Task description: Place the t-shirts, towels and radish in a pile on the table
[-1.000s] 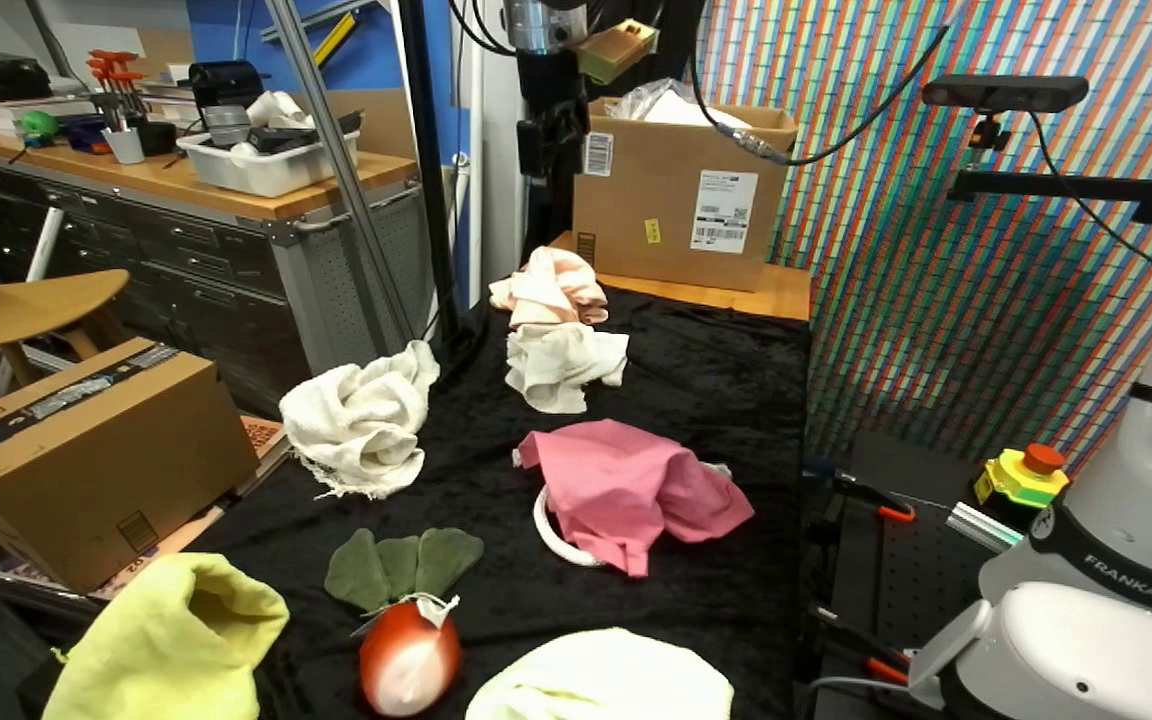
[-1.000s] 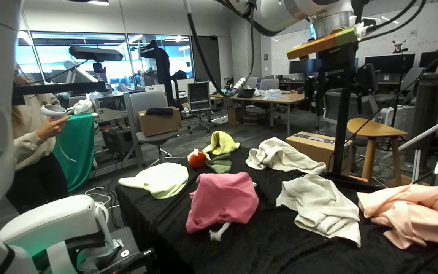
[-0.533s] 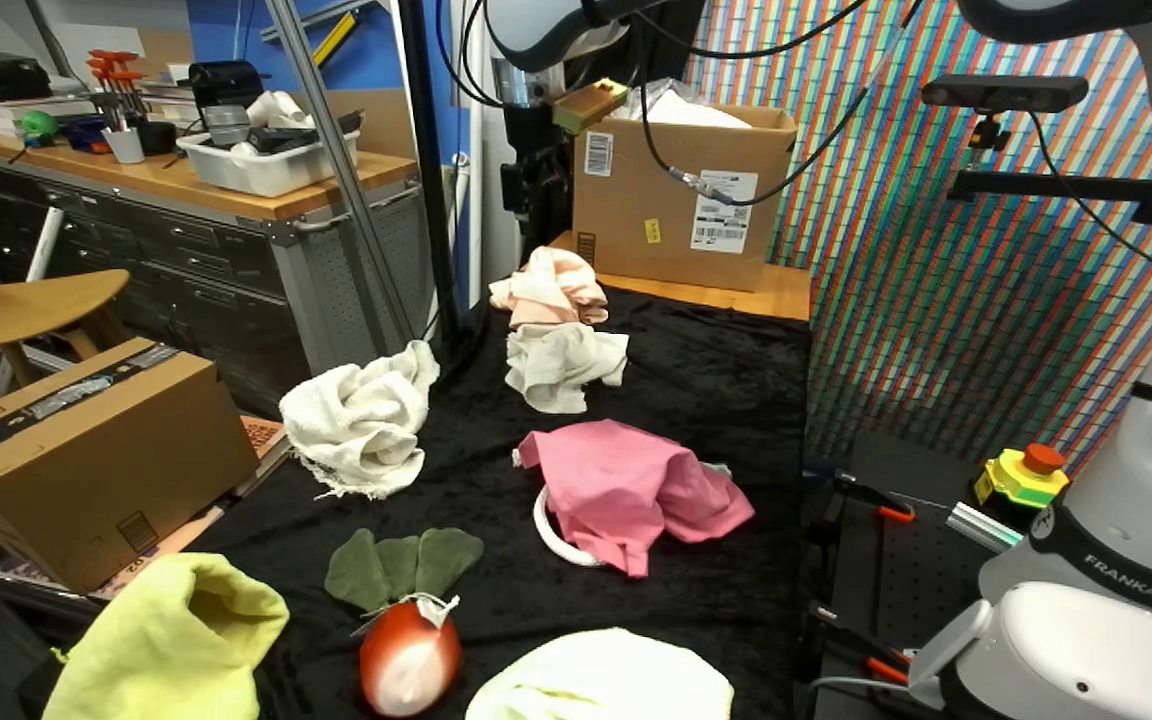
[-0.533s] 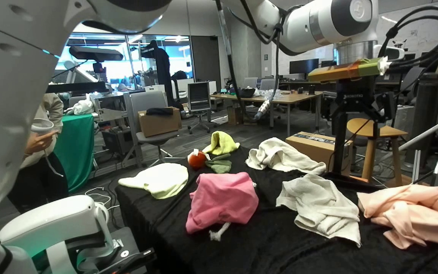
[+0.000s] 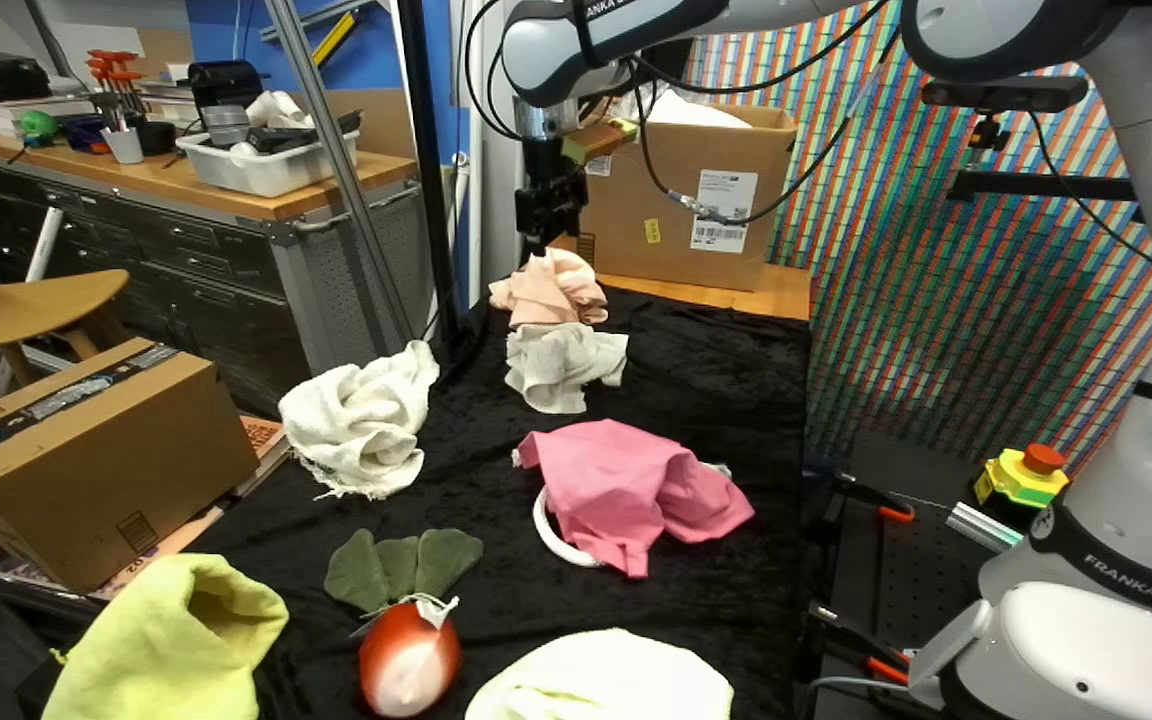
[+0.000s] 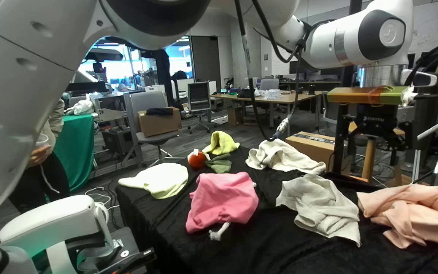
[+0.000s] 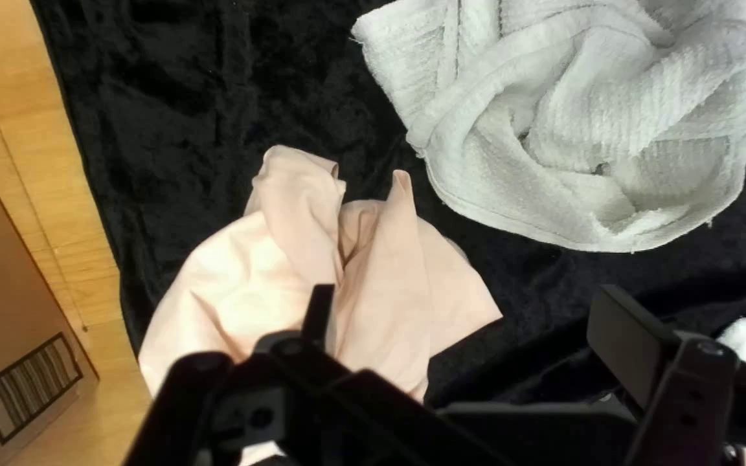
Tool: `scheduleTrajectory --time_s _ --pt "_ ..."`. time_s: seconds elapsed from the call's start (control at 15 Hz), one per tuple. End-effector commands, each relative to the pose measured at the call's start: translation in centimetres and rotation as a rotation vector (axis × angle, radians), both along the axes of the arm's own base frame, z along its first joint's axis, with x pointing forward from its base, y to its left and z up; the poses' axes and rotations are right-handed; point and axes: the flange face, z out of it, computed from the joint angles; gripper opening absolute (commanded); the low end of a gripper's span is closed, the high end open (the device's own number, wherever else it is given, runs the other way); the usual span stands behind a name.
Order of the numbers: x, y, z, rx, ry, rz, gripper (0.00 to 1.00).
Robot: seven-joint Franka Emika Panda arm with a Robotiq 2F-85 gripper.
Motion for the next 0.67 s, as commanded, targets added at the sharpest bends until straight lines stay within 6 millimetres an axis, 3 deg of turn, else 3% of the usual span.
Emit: scheduleTrajectory --time_s 0.0,0.6 --pt "1.3 -1.6 -1.6 0.002 -0.035 -0.076 1.0" --pt "2.7 -3.6 -8.6 -0.025 -0.016 -0.206 1.0"
